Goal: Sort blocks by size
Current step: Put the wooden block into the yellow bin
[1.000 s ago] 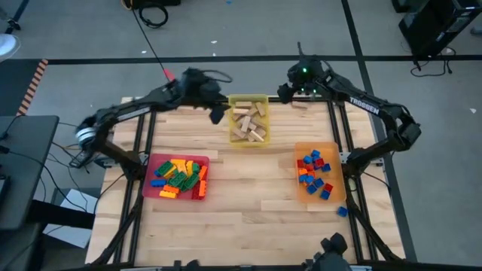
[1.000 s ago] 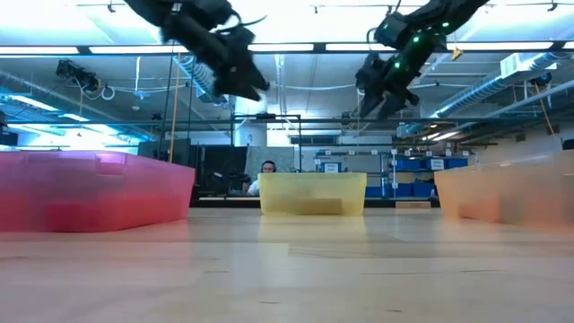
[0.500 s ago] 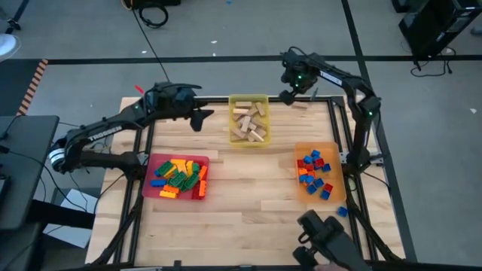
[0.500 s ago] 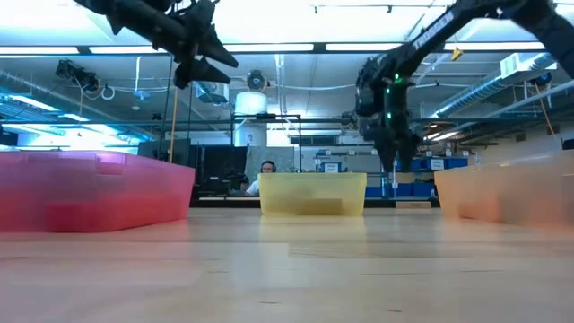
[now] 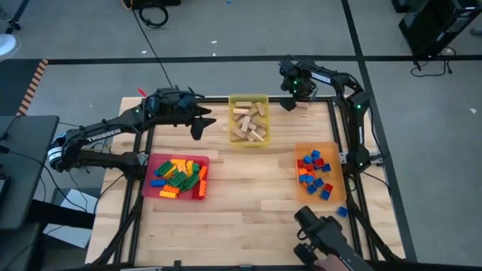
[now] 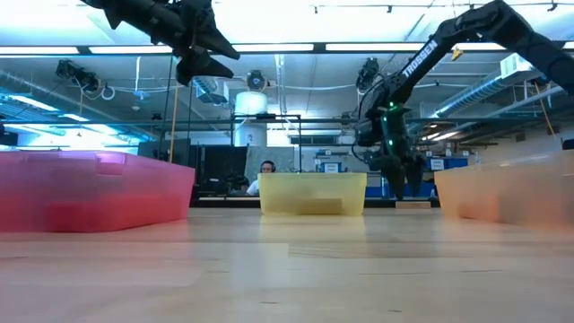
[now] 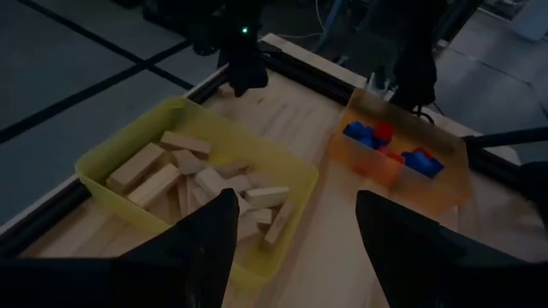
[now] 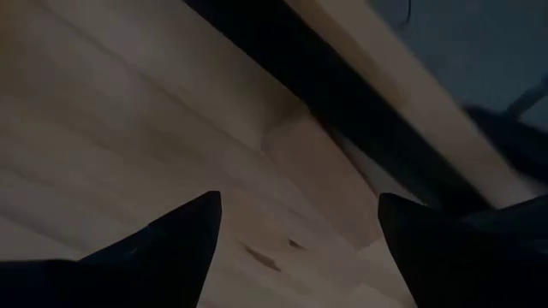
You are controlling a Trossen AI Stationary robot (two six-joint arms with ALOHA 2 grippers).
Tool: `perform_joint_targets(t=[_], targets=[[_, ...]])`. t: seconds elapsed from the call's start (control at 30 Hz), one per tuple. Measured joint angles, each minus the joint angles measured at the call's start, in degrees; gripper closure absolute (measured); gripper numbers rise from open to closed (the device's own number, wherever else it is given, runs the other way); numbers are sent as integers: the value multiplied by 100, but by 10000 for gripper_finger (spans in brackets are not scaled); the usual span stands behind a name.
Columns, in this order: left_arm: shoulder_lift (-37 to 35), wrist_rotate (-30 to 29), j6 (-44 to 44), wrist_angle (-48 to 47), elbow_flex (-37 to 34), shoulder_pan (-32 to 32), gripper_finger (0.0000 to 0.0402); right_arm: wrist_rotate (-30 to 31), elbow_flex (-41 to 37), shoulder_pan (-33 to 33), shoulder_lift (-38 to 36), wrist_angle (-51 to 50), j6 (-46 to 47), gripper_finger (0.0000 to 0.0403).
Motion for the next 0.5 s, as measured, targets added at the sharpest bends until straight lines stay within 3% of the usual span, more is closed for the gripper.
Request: perform_joint_targets(t=[0.33, 0.5], targets=[[4, -3, -218, -93, 0, -112, 156, 93, 5, -142, 429, 26, 116, 83], [4, -6, -248, -85, 0, -112, 156, -539, -49, -194, 426, -92, 319, 88]])
